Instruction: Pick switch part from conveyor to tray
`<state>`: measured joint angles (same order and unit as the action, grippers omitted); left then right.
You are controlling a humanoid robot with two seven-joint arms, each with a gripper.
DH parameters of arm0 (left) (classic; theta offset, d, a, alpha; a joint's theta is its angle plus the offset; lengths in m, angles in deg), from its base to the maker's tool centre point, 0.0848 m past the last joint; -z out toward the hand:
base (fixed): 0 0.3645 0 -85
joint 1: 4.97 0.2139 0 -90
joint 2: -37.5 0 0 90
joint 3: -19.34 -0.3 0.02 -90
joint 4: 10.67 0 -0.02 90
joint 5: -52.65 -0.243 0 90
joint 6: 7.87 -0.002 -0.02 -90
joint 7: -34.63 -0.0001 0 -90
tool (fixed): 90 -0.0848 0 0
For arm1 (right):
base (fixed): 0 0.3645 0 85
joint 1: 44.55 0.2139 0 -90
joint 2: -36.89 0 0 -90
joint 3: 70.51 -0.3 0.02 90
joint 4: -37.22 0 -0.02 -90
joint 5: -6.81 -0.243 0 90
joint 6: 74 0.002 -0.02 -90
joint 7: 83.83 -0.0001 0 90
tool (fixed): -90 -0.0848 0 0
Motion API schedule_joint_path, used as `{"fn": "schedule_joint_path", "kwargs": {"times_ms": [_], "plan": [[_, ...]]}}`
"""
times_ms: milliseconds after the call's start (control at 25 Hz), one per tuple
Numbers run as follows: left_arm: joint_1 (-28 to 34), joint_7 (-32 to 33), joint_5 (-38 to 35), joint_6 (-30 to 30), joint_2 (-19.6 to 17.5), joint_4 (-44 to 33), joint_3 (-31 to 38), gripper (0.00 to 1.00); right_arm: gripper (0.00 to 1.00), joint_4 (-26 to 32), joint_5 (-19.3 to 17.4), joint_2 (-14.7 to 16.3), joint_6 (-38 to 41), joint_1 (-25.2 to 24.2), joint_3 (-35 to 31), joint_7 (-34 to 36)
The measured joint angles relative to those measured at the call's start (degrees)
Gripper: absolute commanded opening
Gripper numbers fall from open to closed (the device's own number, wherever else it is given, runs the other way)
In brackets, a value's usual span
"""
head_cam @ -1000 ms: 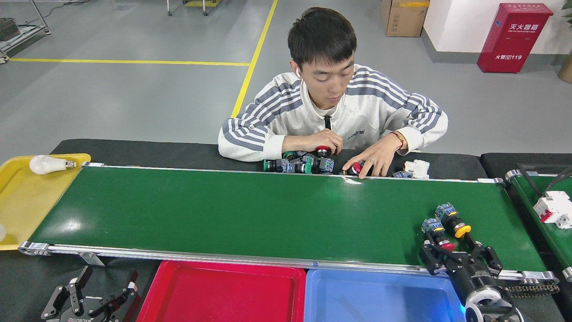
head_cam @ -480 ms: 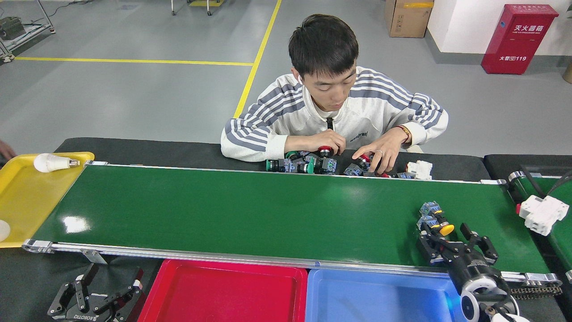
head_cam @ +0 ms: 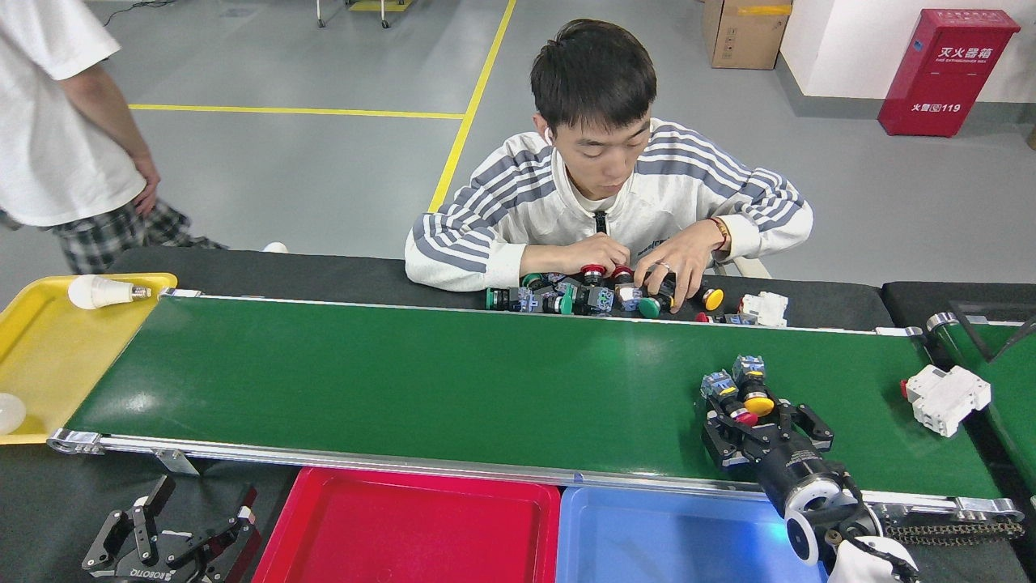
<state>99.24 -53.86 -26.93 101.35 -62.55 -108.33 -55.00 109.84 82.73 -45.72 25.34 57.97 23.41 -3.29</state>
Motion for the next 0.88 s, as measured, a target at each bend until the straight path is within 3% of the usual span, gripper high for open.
{"fn": "schedule_joint_path", "kwargs": {"times_ms": [280, 400, 440, 480, 560, 720, 880], "plan": [[0.24, 0.0, 0.0, 0.0, 0.0, -0.08, 0.0, 1.0, 0.01, 9.13, -0.05, 0.05, 3.07, -4.11, 0.43, 0.55], [0.24, 0.0, 0.0, 0.0, 0.0, -0.1, 0.0, 1.0, 0.02, 16.2, 0.0, 0.05, 6.66, -7.47, 4.8, 0.98], [0.24, 0.0, 0.0, 0.0, 0.0, -0.1, 0.0, 1.0, 0.12, 18.22, 0.08, 0.06, 7.81, -8.16, 7.18, 1.3], [0.25, 0.01, 0.0, 0.0, 0.0, -0.09, 0.0, 1.0, 0.32, 19.68, 0.26, 0.06, 9.08, -8.43, 10.42, 2.11], [0.24, 0.01, 0.0, -0.01, 0.0, -0.08, 0.0, 1.0, 0.97, 20.45, 0.94, 0.03, 10.86, -8.42, 16.82, 4.0], [0.06, 0.01, 0.0, -0.11, 0.0, -0.05, -0.02, 1.0, 1.0, 17.82, 2.7, -1.53, 12.58, -7.55, 28.38, 8.41], [-0.15, 0.01, 0.0, -0.22, 0.0, -0.05, -1.01, 1.0, 1.0, 17.04, 2.75, -3.17, 12.87, -7.6, 29.91, 9.5]]}}
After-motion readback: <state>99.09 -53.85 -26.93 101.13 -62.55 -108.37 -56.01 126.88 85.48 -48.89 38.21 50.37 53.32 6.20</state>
